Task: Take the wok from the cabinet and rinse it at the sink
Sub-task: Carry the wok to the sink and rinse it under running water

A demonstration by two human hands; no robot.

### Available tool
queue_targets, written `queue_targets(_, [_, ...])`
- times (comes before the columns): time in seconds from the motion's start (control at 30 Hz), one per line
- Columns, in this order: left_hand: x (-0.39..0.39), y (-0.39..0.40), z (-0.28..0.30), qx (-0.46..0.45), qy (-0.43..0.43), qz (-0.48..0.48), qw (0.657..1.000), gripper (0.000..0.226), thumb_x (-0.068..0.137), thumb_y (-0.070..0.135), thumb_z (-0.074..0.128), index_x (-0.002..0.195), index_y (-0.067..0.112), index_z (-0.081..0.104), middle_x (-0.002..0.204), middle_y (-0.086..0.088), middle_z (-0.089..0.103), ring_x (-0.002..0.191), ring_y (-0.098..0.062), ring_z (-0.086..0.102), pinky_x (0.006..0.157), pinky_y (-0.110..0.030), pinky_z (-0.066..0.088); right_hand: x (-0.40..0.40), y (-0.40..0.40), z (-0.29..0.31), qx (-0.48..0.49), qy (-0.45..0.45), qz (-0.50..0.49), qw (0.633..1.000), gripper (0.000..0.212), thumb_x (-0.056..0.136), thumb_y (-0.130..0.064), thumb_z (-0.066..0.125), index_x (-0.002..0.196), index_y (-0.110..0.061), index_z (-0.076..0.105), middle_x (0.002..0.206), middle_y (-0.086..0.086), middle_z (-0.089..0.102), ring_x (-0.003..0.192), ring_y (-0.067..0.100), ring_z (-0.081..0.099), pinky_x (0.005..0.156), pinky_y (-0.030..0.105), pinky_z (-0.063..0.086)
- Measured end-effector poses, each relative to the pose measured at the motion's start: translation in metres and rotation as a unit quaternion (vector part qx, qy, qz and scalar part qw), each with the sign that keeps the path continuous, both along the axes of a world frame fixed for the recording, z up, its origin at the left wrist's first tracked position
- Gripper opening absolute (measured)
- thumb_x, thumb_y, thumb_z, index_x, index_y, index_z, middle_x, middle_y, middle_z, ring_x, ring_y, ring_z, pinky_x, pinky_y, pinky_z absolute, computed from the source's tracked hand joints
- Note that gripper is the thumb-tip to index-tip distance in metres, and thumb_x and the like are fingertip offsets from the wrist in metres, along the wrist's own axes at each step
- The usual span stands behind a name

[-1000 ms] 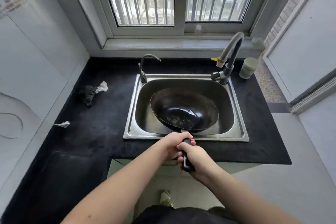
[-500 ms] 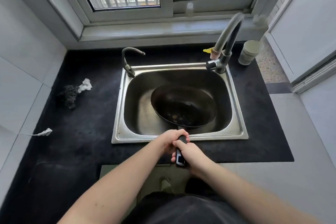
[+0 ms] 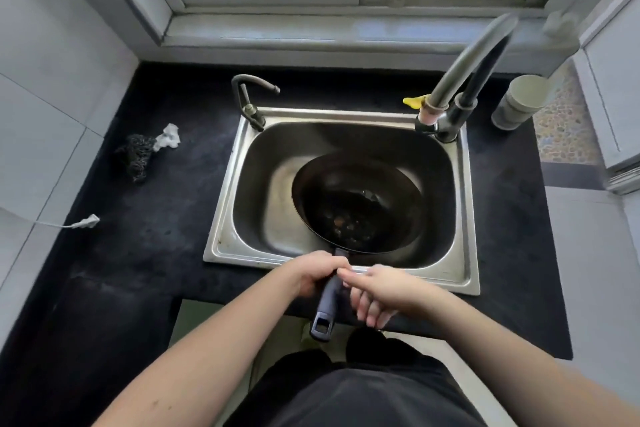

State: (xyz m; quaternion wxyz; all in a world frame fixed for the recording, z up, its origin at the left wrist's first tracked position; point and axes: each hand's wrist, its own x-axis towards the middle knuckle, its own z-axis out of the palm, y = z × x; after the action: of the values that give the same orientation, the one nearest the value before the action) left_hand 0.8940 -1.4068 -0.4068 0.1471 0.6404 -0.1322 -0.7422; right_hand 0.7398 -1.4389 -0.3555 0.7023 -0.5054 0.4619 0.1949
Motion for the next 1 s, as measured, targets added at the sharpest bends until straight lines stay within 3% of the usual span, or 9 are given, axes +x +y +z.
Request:
queue_targets(0.13, [-0.004,0.001,-0.005,0.038,0.039,0.092,0.994,0.016,0.089,0.001,0.047,0.074,0.006,0.050,0.053,-0.005,0.050,0.039,-0.012,0.049,0.042,-0.021,0.047,-0.018,-0.069,-0.004,-0.147,0.038,-0.116,0.982,0.047,0.097,-0.047,0.044,0.073,-0.009,0.058,0.057,0.007,0.060,0.041,0.014,0.052,0.042,0.020,0.043])
queue_targets(0.27, [-0.004,0.000,-0.006,0.042,0.013,0.129,0.991,0.015,0.088,0.000,0.047,0.075,0.007,0.047,0.061,-0.006,0.045,0.034,-0.009,0.044,0.037,-0.017,0.041,-0.027,-0.141,-0.013,-0.302,0.040,-0.264,0.915,0.028,0.097,-0.037,0.047,0.100,-0.010,0.055,0.072,0.008,0.062,0.046,0.016,0.058,0.046,0.026,0.050])
queue_targets(0.4, [0.001,-0.002,-0.002,0.036,0.003,0.135,0.990,0.018,0.089,0.001,0.046,0.072,0.007,0.046,0.063,-0.005,0.045,0.033,-0.006,0.041,0.034,-0.015,0.037,-0.030,-0.185,-0.010,-0.407,0.054,-0.332,0.849,0.044,0.091,-0.043,0.051,0.122,-0.013,0.045,0.076,-0.004,0.058,0.055,0.025,0.068,0.059,0.040,0.061])
queue_targets(0.5, [0.003,-0.006,0.001,0.034,-0.002,0.128,0.991,0.022,0.090,0.002,0.045,0.069,0.007,0.045,0.062,-0.005,0.045,0.033,-0.005,0.040,0.034,-0.015,0.036,-0.025,-0.206,-0.007,-0.433,0.068,-0.305,0.845,0.061,0.085,-0.059,0.053,0.129,-0.018,0.041,0.080,-0.011,0.055,0.059,0.023,0.071,0.062,0.039,0.062])
queue_targets(0.57, [0.003,-0.007,0.001,0.032,-0.007,0.126,0.991,0.024,0.090,0.002,0.045,0.067,0.007,0.044,0.062,-0.004,0.044,0.033,-0.005,0.039,0.034,-0.015,0.035,-0.019,-0.217,-0.010,-0.437,0.068,-0.279,0.853,0.059,0.085,-0.060,0.051,0.125,-0.018,0.049,0.080,-0.009,0.059,0.059,0.019,0.071,0.061,0.037,0.061])
queue_targets(0.63, [0.002,-0.007,0.001,0.028,-0.013,0.126,0.992,0.026,0.090,0.002,0.046,0.065,0.008,0.044,0.061,-0.004,0.044,0.033,-0.006,0.039,0.035,-0.014,0.035,-0.013,-0.221,-0.011,-0.462,0.071,-0.245,0.849,0.043,0.090,-0.051,0.045,0.107,-0.013,0.060,0.078,0.001,0.065,0.065,0.022,0.071,0.064,0.038,0.061])
queue_targets(0.7, [0.001,-0.006,0.001,0.026,-0.019,0.124,0.992,0.027,0.090,0.003,0.046,0.064,0.008,0.044,0.060,-0.004,0.044,0.033,-0.006,0.039,0.035,-0.014,0.035,-0.011,-0.221,-0.011,-0.511,0.110,-0.171,0.835,0.041,0.096,-0.042,0.038,0.089,-0.008,0.060,0.079,0.011,0.066,0.078,0.030,0.069,0.071,0.037,0.054])
queue_targets(0.8, [0.000,-0.006,0.002,0.025,-0.023,0.121,0.992,0.027,0.090,0.003,0.045,0.064,0.009,0.043,0.060,-0.003,0.043,0.032,-0.005,0.039,0.035,-0.015,0.035,-0.012,-0.216,-0.013,-0.554,0.183,-0.090,0.807,0.038,0.102,-0.030,0.033,0.101,-0.002,0.059,0.094,0.018,0.064,0.093,0.039,0.063,0.068,0.034,0.041])
queue_targets(1.0, [-0.003,-0.005,0.002,0.028,-0.032,0.114,0.993,0.021,0.090,0.001,0.043,0.069,0.008,0.043,0.061,-0.004,0.043,0.031,-0.006,0.038,0.034,-0.015,0.034,-0.011,-0.205,-0.023,-0.583,0.245,0.012,0.774,0.038,0.103,-0.028,0.034,0.110,0.000,0.058,0.105,0.018,0.068,0.100,0.038,0.063,0.068,0.033,0.038])
